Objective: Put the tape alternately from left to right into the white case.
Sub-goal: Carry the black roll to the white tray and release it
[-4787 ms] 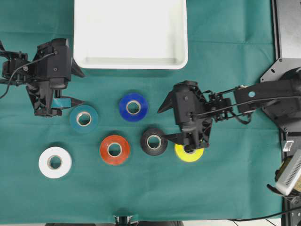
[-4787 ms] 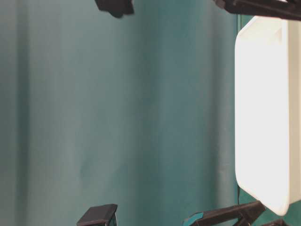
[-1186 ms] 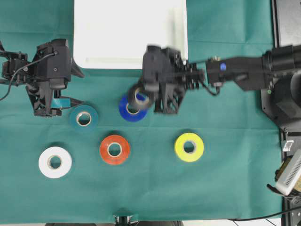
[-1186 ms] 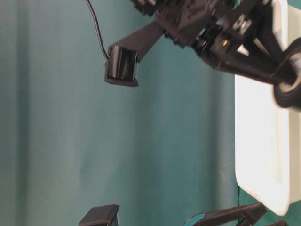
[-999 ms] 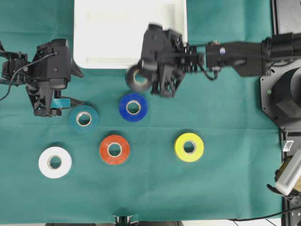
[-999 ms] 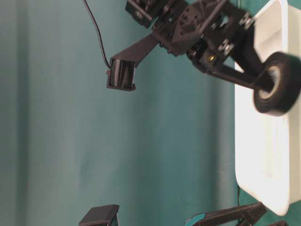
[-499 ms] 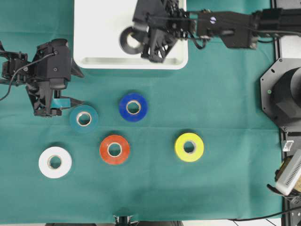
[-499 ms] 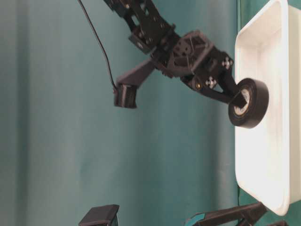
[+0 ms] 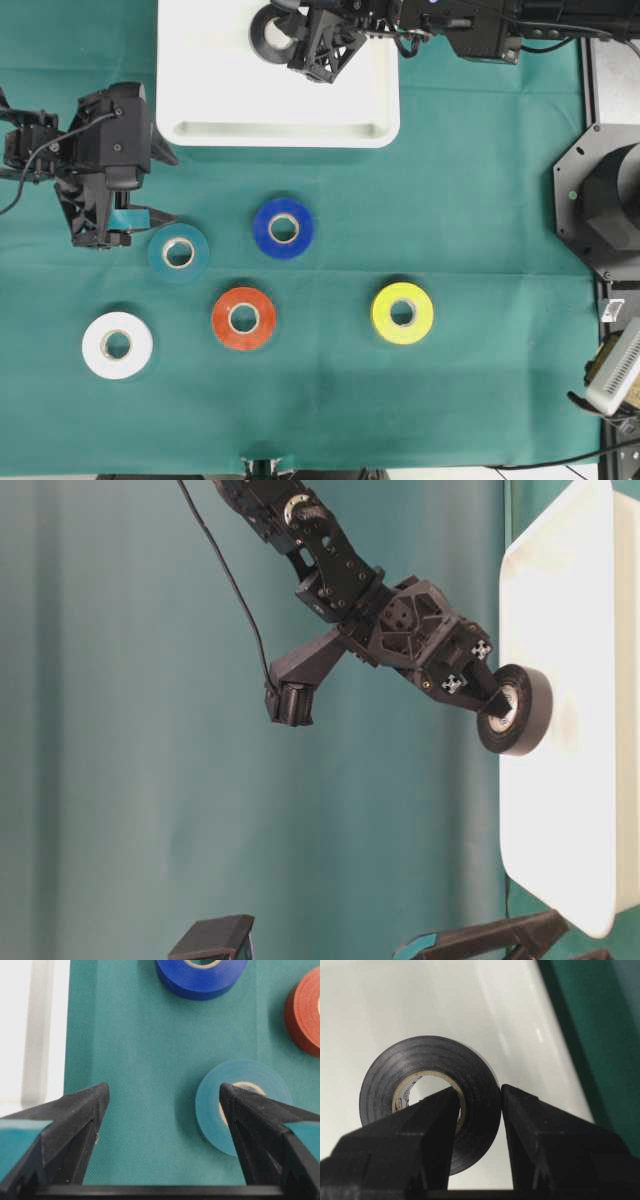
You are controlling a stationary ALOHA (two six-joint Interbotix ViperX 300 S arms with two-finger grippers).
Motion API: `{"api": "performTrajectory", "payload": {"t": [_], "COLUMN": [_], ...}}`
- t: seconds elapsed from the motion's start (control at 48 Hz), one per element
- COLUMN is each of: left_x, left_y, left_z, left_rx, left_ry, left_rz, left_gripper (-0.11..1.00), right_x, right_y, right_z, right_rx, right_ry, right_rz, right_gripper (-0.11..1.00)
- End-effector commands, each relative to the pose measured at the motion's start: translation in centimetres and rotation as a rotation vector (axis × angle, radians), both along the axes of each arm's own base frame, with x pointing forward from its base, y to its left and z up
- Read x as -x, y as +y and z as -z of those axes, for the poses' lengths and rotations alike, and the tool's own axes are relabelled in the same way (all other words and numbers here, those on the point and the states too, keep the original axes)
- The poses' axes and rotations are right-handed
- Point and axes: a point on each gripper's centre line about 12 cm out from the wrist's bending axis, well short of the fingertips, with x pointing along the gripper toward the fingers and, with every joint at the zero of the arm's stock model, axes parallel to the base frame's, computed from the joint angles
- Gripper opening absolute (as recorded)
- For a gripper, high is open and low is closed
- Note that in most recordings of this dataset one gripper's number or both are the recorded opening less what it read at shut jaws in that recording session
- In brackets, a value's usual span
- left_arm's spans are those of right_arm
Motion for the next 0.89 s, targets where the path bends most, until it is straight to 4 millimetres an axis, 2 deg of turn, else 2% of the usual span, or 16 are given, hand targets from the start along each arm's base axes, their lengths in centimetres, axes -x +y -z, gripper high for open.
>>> {"api": "performTrajectory", "payload": {"t": [0.0, 0.208, 0.874], "left_x": [-0.3, -0.3, -0.3], "left_y": [-0.1, -0.1, -0.1], "left_z": [-0.6, -0.7, -0.7], "left_rx": [0.002, 0.002, 0.002], "left_ry": [-0.023, -0.025, -0.025], "left_rz": [0.001, 0.002, 0.001], "left_gripper": [0.93, 0.93, 0.93], "right_x": [-0.7, -0.5, -0.3], "right_y": [-0.7, -1.5, -1.7], "right_z": [-1.7, -1.0, -0.7], "right_rx": [0.026, 0.021, 0.017], "right_ry": [-0.055, -0.047, -0.042], "right_rz": [0.000, 0.016, 0.022], "right_gripper": [0.02, 0.02, 0.02]}}
